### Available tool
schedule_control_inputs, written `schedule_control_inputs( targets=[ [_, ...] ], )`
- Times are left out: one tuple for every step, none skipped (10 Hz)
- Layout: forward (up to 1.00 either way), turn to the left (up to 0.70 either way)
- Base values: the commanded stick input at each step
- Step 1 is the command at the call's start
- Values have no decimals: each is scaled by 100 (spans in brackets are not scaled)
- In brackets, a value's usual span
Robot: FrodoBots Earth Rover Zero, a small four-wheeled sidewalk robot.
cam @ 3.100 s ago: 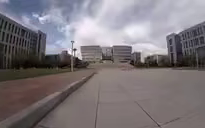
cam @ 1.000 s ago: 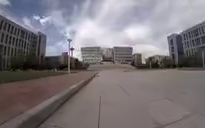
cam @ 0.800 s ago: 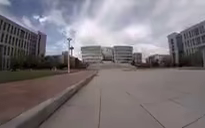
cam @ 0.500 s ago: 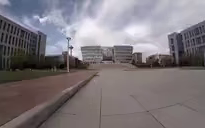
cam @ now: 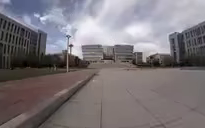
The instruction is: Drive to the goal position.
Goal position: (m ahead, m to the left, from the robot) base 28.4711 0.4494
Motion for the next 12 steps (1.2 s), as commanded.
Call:
schedule_control_inputs(
  targets=[
    [70,0],
    [70,0],
    [70,0],
    [70,0],
    [70,0],
    [70,0],
    [70,0],
    [70,-14],
    [70,-35],
    [70,-35],
    [70,-35],
    [70,-12]
  ],
)
